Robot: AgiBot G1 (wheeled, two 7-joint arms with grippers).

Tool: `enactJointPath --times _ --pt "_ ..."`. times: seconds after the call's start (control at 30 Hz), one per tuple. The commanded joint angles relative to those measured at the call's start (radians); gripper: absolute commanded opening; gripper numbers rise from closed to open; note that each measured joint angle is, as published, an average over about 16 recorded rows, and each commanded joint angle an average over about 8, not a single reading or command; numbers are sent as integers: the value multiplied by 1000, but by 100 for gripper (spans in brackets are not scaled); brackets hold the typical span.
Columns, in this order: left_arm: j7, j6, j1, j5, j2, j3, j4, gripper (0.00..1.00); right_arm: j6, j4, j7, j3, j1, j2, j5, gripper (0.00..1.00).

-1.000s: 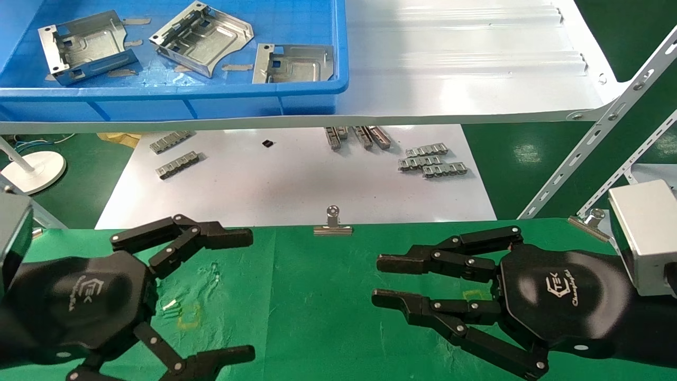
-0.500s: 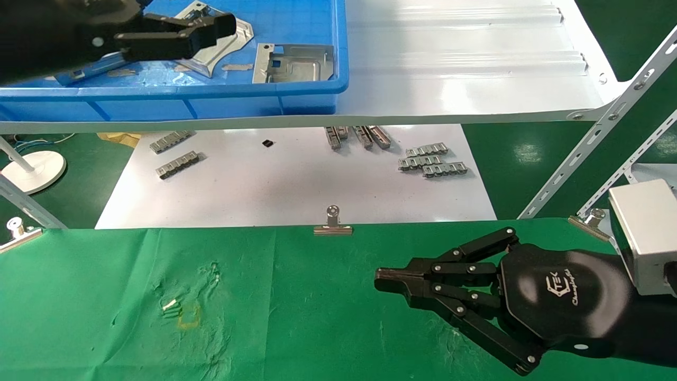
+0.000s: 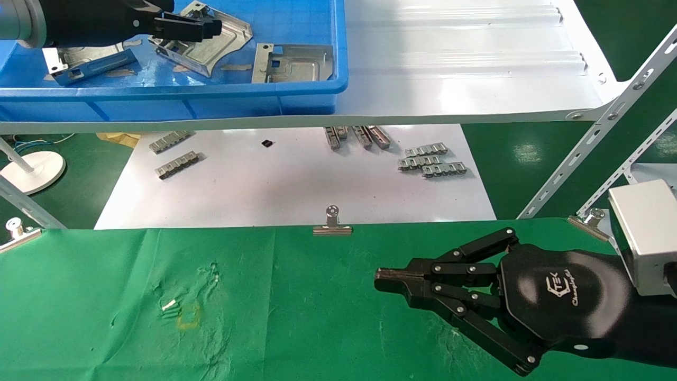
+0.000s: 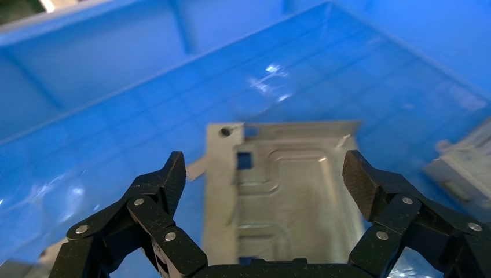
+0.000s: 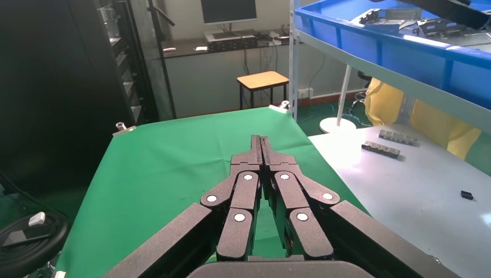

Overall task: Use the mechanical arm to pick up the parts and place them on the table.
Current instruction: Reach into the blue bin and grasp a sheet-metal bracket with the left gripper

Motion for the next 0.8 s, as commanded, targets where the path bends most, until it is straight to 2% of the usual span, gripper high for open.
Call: enactJointPath --times 0.03,0.33,0.53,0.6,0.63,0.67,0.8 --pt "4 -15 -24 18 21 10 56 0 0 0 0 0 0 0 0 0" --pt "14 -21 -67 39 51 24 160 0 0 0 0 0 0 0 0 1" --pt "13 -12 -85 51 58 32 192 0 0 0 0 0 0 0 0 6" --pt "13 -11 -89 56 60 36 200 0 0 0 0 0 0 0 0 11" --pt "13 -12 -92 59 61 38 203 0 0 0 0 0 0 0 0 15" --pt "13 -13 -93 61 62 40 206 0 0 0 0 0 0 0 0 24" --pt "18 -17 -97 66 66 42 214 0 0 0 0 0 0 0 0 71"
